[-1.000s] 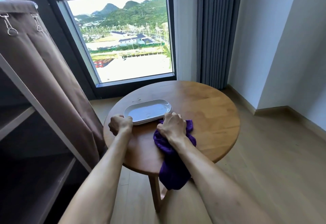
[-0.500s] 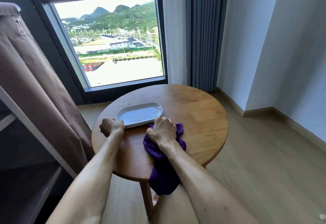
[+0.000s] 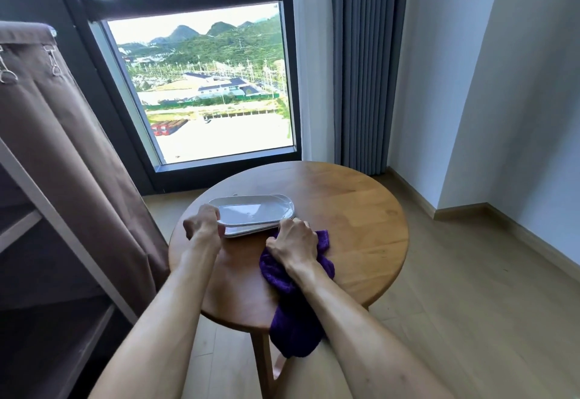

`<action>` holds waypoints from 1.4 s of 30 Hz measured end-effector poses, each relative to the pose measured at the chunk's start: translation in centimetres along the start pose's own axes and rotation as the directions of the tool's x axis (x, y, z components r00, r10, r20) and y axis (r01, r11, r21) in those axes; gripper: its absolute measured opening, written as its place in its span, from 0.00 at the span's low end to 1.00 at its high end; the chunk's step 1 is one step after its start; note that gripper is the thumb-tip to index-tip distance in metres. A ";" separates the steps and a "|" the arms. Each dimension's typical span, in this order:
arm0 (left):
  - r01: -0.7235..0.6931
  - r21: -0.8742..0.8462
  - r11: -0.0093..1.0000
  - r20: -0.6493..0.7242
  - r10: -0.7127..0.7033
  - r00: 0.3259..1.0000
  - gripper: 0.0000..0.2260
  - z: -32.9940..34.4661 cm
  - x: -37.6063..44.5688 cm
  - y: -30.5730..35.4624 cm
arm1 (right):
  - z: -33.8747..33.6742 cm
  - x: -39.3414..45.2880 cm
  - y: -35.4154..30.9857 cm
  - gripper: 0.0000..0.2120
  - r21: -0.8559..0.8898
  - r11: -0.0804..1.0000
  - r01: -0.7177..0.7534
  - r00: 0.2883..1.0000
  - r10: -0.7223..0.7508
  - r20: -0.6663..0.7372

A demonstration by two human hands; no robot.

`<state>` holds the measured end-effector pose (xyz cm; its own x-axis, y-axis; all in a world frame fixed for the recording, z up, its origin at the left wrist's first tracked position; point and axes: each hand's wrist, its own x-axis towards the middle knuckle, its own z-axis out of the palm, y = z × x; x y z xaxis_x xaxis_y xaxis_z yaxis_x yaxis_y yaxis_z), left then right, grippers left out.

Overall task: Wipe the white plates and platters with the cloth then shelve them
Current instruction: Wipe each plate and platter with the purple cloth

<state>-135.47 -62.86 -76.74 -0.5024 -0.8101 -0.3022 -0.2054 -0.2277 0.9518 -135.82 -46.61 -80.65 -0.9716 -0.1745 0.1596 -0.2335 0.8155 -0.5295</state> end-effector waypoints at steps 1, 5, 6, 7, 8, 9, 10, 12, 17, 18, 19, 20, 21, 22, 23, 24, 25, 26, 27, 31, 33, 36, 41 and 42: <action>0.047 -0.076 0.996 0.050 -0.043 0.998 0.04 0.0 -0.3 0.2 | 0.0 0.1 0.0 0.16 -0.004 1.000 -0.002 1.000 0.002 -0.004; 0.155 -0.194 0.969 0.214 -0.113 0.970 0.03 0.0 -2.3 0.2 | 0.0 0.3 -0.1 0.15 0.016 0.999 -0.039 0.999 0.039 -0.003; 0.166 -0.227 0.960 0.228 -0.113 0.967 0.03 0.1 -2.6 0.2 | 0.0 0.3 -0.2 0.14 0.026 0.998 -0.050 0.999 0.050 0.000; 0.176 -0.269 0.947 0.236 -0.112 0.965 0.05 0.1 -2.9 0.0 | -0.1 0.4 -0.2 0.14 0.040 0.997 -0.064 0.998 0.064 -0.002; 0.180 -0.309 0.934 0.239 -0.106 0.965 0.06 0.2 -3.1 -0.2 | -0.2 0.5 -0.1 0.14 0.060 0.995 -0.076 0.997 0.077 -0.008; 0.183 -0.345 0.921 0.245 -0.100 0.964 0.07 0.1 -3.5 -0.6 | -0.2 0.5 -0.1 0.15 0.088 0.992 -0.088 0.996 0.090 -0.023; 0.185 -0.383 0.905 0.250 -0.091 0.964 0.07 0.1 -4.0 -1.0 | -0.3 0.4 -0.1 0.16 0.118 0.989 -0.090 0.994 0.098 -0.057; 0.145 -0.446 0.883 0.213 -0.053 0.976 0.09 -0.2 -4.5 -1.7 | -0.7 0.1 -0.5 0.15 0.112 0.992 -0.063 0.979 0.083 -0.184; 0.260 -0.585 0.768 0.259 -0.127 0.957 0.09 -0.5 -4.8 -1.9 | -3.4 -0.6 -0.6 0.17 -0.053 0.997 -0.054 0.998 0.053 -0.024; 0.269 -0.620 0.737 0.237 -0.151 0.960 0.07 -0.5 -5.2 -2.0 | -4.3 -0.7 -0.8 0.24 -0.075 0.992 -0.105 0.985 0.114 0.131; 0.259 -0.643 0.721 0.214 -0.157 0.964 0.07 -0.5 -5.7 -2.1 | -5.0 -0.9 -1.1 0.34 -0.127 0.980 -0.155 0.945 0.185 0.269; 0.231 -0.645 0.729 0.187 -0.143 0.972 0.06 -0.4 -5.8 -2.2 | -5.5 -1.3 -1.5 0.42 -0.211 0.963 -0.166 0.898 0.236 0.371; 0.205 -0.645 0.736 0.166 -0.127 0.978 0.06 -0.3 -6.0 -2.1 | -5.7 -1.7 -1.9 0.47 -0.281 0.949 -0.141 0.863 0.257 0.434; 0.197 -0.645 0.738 0.164 -0.118 0.979 0.06 -0.2 -6.3 -1.9 | -5.5 -2.2 -2.1 0.49 -0.320 0.941 -0.109 0.846 0.257 0.468; 0.195 -0.647 0.737 0.170 -0.110 0.979 0.06 -0.2 -6.6 -1.6 | -5.2 -2.6 -2.0 0.49 -0.328 0.941 -0.078 0.846 0.237 0.478; 0.187 -0.644 0.742 0.170 -0.100 0.980 0.06 -0.1 -7.0 -1.6 | -4.8 -2.9 -1.7 0.46 -0.319 0.946 -0.049 0.862 0.202 0.465; 0.168 -0.640 0.750 0.161 -0.083 0.983 0.07 -0.3 -7.3 -1.7 | -4.4 -3.1 -1.3 0.40 -0.300 0.954 -0.024 0.890 0.157 0.429; 0.137 -0.636 0.759 0.144 -0.057 0.988 0.07 -0.3 -7.5 -1.8 | -4.2 -3.2 -0.7 0.34 -0.262 0.965 -0.016 0.920 0.117 0.375; 0.096 -0.642 0.761 0.125 -0.019 0.992 0.07 -0.5 -7.7 -1.9 | -3.9 -3.3 -0.2 0.29 -0.204 0.979 -0.023 0.945 0.088 0.315; 0.091 -0.665 0.741 0.128 -0.007 0.992 0.07 -1.2 -7.5 -2.7 | -3.1 -3.7 1.9 0.21 0.132 0.981 -0.144 0.986 0.130 0.106; 0.101 -0.661 0.744 0.141 -0.010 0.990 0.08 -1.6 -7.5 -3.3 | -2.8 -3.3 2.9 0.19 0.363 0.902 -0.233 0.972 0.223 0.068; 0.109 -0.667 0.737 0.158 -0.004 0.988 0.09 -1.9 -7.5 -4.0 | -3.0 -2.4 3.8 0.18 0.658 0.685 -0.313 0.928 0.368 0.058; 0.127 -0.636 0.761 0.213 0.015 0.977 0.08 -1.9 -8.0 -5.0 | -2.8 -2.0 5.1 0.18 0.893 0.341 -0.295 0.846 0.527 0.079; 0.127 -0.630 0.766 0.224 0.023 0.974 0.09 -1.9 -8.3 -5.2 | -2.7 -2.1 5.3 0.20 0.909 0.304 -0.287 0.845 0.527 0.090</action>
<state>-128.67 -56.01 -79.08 -0.6824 -0.6733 -0.2846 0.3081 -0.6180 0.7233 -134.94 -40.41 -81.50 -0.9474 0.2327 -0.2197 0.1735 -0.2034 -0.9636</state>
